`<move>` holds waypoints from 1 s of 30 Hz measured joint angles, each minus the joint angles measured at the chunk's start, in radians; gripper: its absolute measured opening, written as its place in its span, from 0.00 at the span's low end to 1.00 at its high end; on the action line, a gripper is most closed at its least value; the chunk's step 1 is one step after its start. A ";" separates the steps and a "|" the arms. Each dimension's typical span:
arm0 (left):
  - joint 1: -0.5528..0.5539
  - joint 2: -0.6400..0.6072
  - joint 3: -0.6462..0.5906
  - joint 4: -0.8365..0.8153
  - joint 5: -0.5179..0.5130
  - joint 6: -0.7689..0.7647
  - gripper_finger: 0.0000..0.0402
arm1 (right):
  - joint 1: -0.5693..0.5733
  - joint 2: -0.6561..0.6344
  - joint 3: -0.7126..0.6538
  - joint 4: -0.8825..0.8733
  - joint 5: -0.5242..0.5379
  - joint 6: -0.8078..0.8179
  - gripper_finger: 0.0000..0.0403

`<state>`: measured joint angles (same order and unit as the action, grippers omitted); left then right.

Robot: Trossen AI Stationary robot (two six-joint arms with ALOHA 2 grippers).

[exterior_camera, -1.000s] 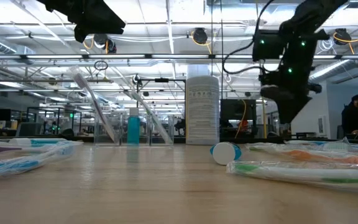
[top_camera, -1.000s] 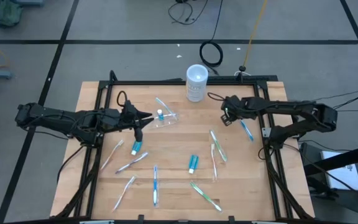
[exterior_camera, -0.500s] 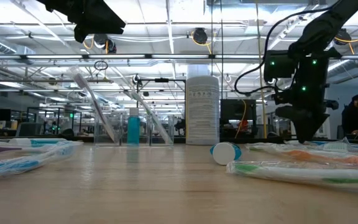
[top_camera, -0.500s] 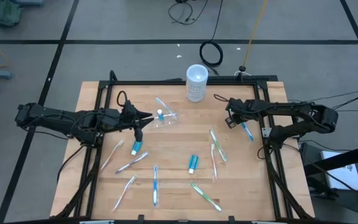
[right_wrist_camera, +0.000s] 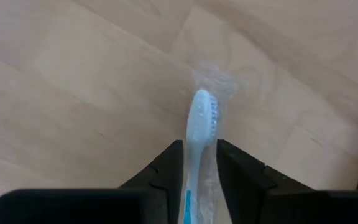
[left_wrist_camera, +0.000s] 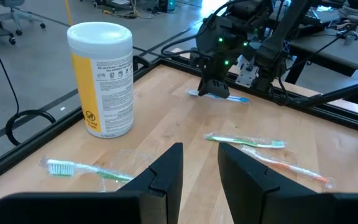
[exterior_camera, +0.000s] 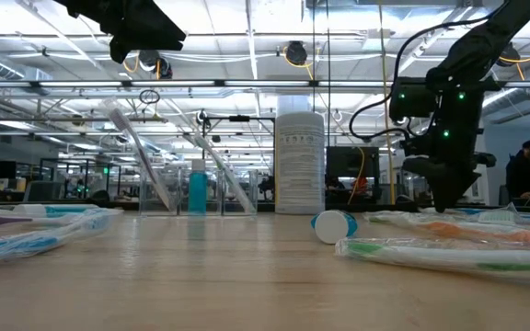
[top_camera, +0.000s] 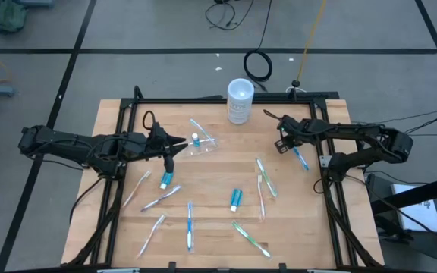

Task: Pick & Place toothbrushing station
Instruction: Put the top blue toothbrush into the transparent organizer

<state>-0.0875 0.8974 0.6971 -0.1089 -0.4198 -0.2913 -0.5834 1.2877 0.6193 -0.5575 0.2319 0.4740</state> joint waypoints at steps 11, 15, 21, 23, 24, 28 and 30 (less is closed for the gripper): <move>0.000 0.000 0.000 0.000 0.000 0.000 0.26 | 0.000 0.000 -0.011 0.028 -0.096 -0.064 0.02; 0.000 0.000 0.000 0.000 -0.001 0.000 0.26 | 0.003 -0.011 0.013 0.088 -0.157 -0.122 0.03; 0.001 0.000 0.000 0.001 -0.003 0.000 0.26 | 0.047 -0.089 0.021 0.335 -0.190 -0.173 0.02; 0.001 0.000 0.000 0.001 -0.008 0.000 0.26 | 0.072 -0.118 0.022 0.428 -0.233 -0.186 0.02; 0.001 0.000 0.000 0.001 -0.010 0.000 0.26 | 0.088 -0.131 0.022 0.473 -0.249 -0.194 0.02; 0.002 0.000 0.000 0.001 -0.017 0.000 0.26 | 0.165 -0.159 0.022 0.639 -0.263 -0.243 0.03; 0.002 0.000 0.000 0.001 -0.030 0.000 0.26 | 0.202 -0.161 0.022 0.723 -0.263 -0.283 0.03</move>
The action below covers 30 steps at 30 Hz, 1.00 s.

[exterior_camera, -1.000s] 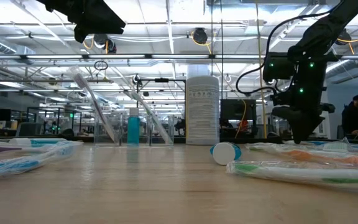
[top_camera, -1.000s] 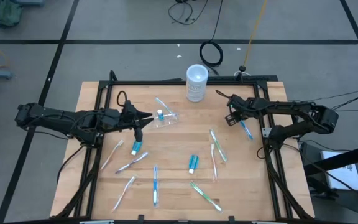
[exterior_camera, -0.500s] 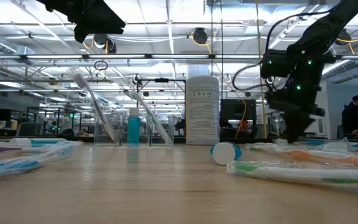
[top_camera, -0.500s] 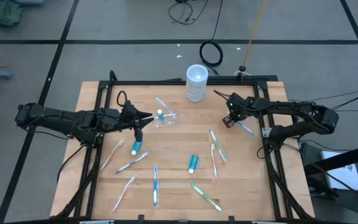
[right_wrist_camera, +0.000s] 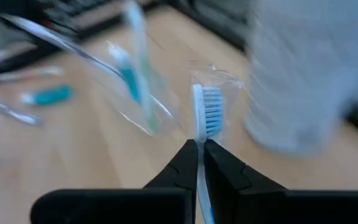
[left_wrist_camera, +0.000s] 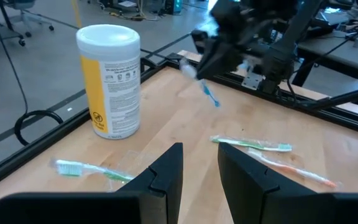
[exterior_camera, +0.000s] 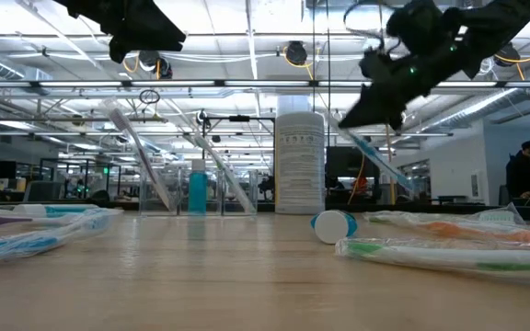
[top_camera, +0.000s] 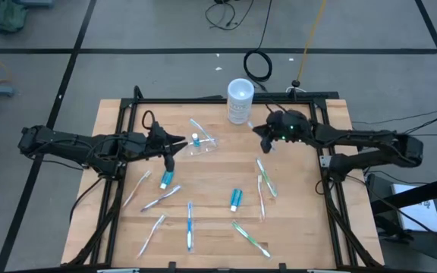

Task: Pick & Place toothbrushing station
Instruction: Put the top blue toothbrush into the transparent organizer

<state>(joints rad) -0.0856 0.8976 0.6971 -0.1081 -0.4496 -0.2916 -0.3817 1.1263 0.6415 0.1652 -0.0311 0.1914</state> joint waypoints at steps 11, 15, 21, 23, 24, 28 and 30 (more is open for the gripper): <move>0.000 0.000 0.000 0.000 -0.006 0.000 0.26 | 0.173 0.056 0.000 0.480 0.002 -0.235 0.03; 0.000 0.000 0.000 0.000 -0.006 0.000 0.26 | 0.216 0.135 0.000 0.661 0.002 -0.328 0.03; 0.000 0.000 0.000 0.001 -0.006 0.000 0.26 | 0.255 0.313 0.000 1.015 0.001 -0.436 0.03; 0.000 0.000 0.000 0.001 -0.006 0.000 0.26 | 0.261 0.380 0.000 1.143 0.001 -0.448 0.03; 0.000 0.000 0.000 0.001 -0.006 -0.001 0.26 | 0.262 0.411 0.000 1.205 0.001 -0.447 0.03; 0.000 0.000 0.000 0.001 -0.006 -0.006 0.26 | 0.261 0.530 0.001 1.402 0.003 -0.412 0.03; 0.000 0.000 0.000 0.001 -0.006 -0.006 0.26 | 0.261 0.563 0.019 1.387 0.005 -0.408 0.03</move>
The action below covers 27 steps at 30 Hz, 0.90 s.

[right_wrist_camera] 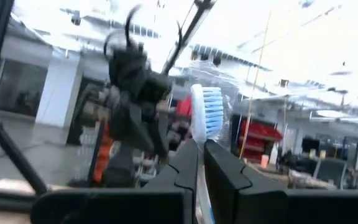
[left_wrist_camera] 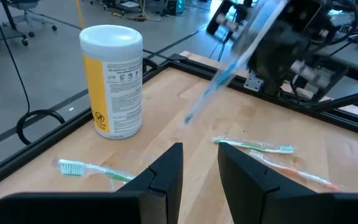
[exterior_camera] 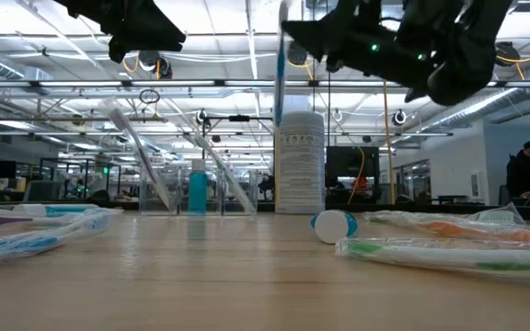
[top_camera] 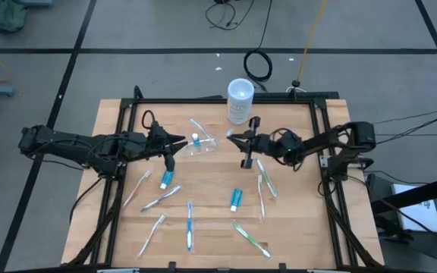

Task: Pick & Place toothbrushing station
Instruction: Put the top blue toothbrush into the transparent organizer

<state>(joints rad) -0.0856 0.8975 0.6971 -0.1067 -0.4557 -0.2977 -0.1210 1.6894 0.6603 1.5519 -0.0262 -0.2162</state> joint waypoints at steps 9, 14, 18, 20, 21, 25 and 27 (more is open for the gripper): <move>0.003 0.000 -0.001 0.007 -0.014 0.001 0.26 | -0.007 0.113 0.130 -0.043 -0.005 0.070 0.03; 0.008 0.000 -0.001 0.007 -0.020 0.001 0.26 | -0.017 0.180 0.183 -0.074 0.001 0.067 0.04; 0.010 0.000 -0.001 0.007 -0.025 0.002 0.26 | -0.034 0.227 0.229 -0.069 0.001 0.062 0.04; 0.010 0.000 -0.001 0.006 -0.025 0.002 0.26 | -0.044 0.247 0.246 -0.089 0.003 0.042 0.04; 0.010 0.000 -0.001 0.006 -0.025 0.002 0.26 | -0.050 0.258 0.256 -0.110 0.009 0.038 0.04; 0.010 0.000 -0.001 0.006 -0.025 0.003 0.26 | -0.068 0.277 0.269 -0.212 0.098 0.087 0.04; 0.010 0.000 -0.001 0.005 -0.025 0.007 0.26 | -0.076 0.277 0.270 -0.262 0.132 0.130 0.04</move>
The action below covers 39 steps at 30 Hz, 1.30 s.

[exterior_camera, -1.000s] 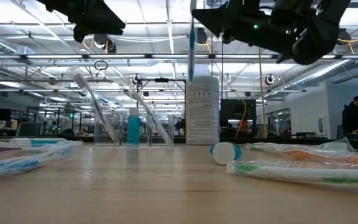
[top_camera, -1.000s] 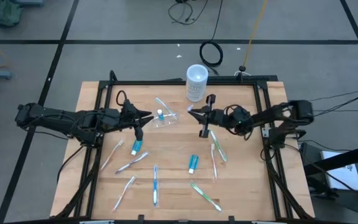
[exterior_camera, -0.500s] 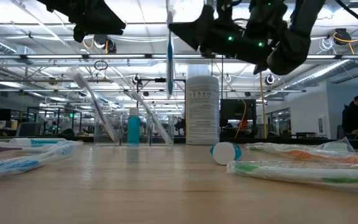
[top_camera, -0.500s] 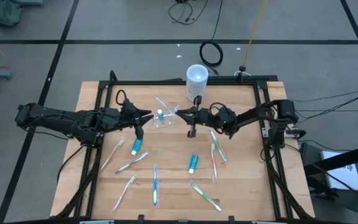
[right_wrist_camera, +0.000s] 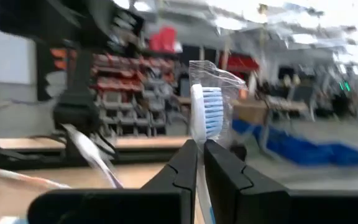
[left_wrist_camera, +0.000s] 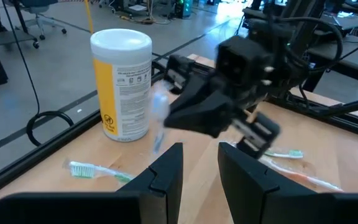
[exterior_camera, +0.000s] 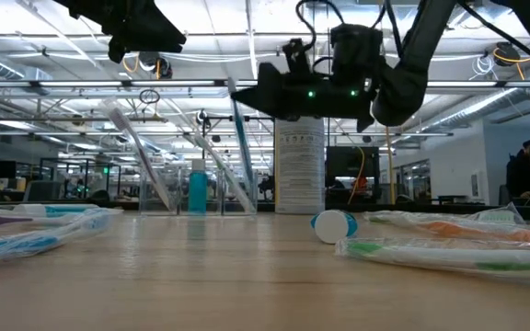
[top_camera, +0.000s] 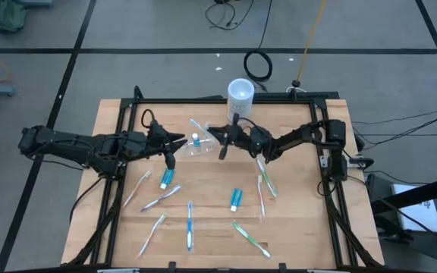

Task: Pick & Place toothbrushing station
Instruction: Put the top blue toothbrush into the transparent organizer, then put the left blue mouthwash into the transparent organizer

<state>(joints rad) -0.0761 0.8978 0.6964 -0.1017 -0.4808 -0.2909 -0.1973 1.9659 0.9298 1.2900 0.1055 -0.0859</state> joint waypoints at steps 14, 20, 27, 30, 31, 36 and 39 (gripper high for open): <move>0.000 0.000 0.000 -0.002 0.000 0.000 0.26 | -0.039 0.000 0.000 -0.127 0.001 0.135 0.04; 0.000 0.000 0.000 -0.003 0.000 0.000 0.26 | -0.051 -0.001 0.000 -0.169 0.002 0.135 0.06; 0.000 0.000 0.000 -0.003 0.000 -0.001 0.26 | -0.052 -0.007 -0.001 -0.180 0.003 0.070 0.16; 0.000 0.000 0.000 -0.003 0.000 -0.001 0.26 | -0.051 -0.029 -0.002 -0.189 0.003 0.046 0.21; 0.000 0.000 0.000 -0.003 0.000 -0.001 0.26 | -0.050 -0.035 -0.002 -0.188 0.003 0.046 0.22; 0.000 0.000 0.000 -0.010 0.000 -0.002 0.26 | -0.050 -0.092 -0.005 -0.244 0.003 0.030 0.27; 0.000 0.000 0.000 -0.017 0.000 -0.002 0.26 | -0.052 -0.140 -0.010 -0.363 0.003 -0.009 0.28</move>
<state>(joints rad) -0.0761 0.8978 0.6964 -0.1187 -0.4805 -0.2932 -0.2497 1.8260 0.9195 0.9266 0.1085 -0.0947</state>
